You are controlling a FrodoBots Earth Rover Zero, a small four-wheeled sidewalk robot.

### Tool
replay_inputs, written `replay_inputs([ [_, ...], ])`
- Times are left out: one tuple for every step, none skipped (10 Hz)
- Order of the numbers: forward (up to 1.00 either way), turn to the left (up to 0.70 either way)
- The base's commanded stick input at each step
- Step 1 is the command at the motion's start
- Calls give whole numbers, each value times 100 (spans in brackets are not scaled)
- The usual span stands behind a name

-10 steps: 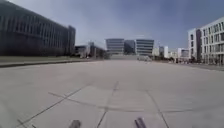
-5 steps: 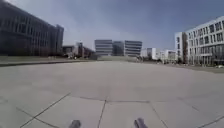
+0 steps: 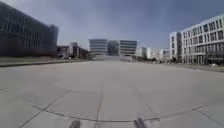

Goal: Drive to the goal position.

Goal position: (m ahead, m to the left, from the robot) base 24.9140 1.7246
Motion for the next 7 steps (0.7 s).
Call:
replay_inputs([
  [100,0],
  [100,0],
  [100,0],
  [100,0],
  [100,0],
  [100,0],
  [100,0],
])
